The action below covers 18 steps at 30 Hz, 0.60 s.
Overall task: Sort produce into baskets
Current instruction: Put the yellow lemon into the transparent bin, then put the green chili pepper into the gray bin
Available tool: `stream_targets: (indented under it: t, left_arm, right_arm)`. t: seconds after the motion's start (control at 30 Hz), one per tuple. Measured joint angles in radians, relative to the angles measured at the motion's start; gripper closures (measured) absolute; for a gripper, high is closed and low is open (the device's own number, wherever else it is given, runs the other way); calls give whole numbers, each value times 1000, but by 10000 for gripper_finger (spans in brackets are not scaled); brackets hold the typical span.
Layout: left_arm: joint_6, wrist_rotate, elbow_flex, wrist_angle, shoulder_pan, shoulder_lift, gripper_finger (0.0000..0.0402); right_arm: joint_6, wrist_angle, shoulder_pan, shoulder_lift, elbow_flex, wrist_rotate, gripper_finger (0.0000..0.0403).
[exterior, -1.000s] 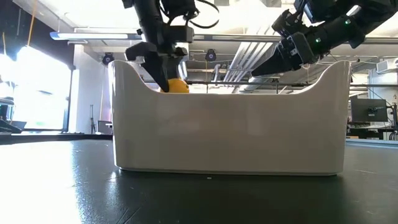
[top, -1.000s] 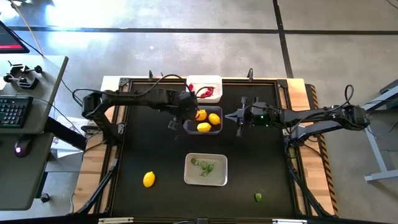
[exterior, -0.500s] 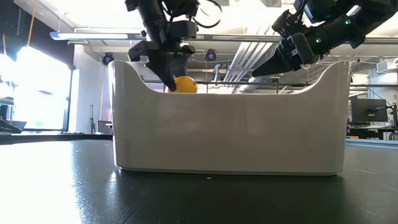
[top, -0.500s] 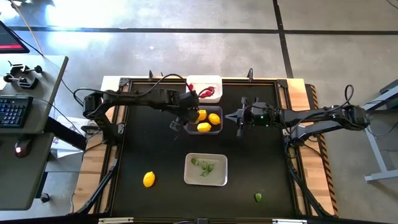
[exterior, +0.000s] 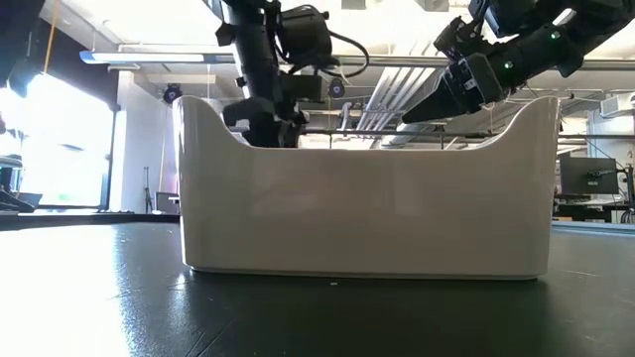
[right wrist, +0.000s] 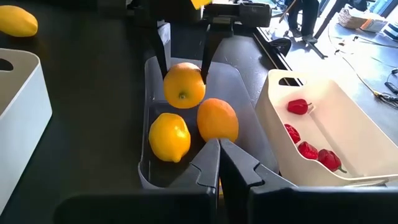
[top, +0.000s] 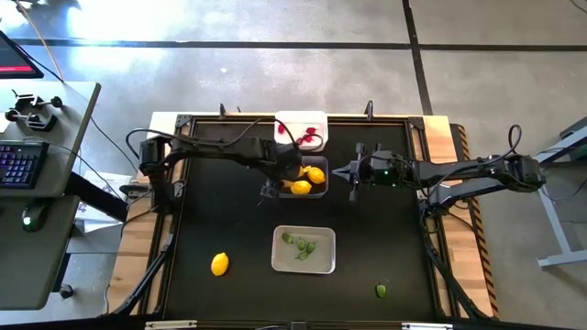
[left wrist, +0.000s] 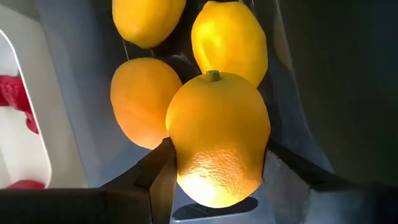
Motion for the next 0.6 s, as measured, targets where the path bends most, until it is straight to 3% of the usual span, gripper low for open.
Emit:
stream_targets:
  t: [0.4,0.6]
  left_arm:
    - [-75,-3,0,-9,0,6,139]
    - [-79,-2,0,-22,0,-4,125]
  right_arm:
    - [0,-13,0,0,0,0,403]
    - [0,-23,0,0,0,0,403]
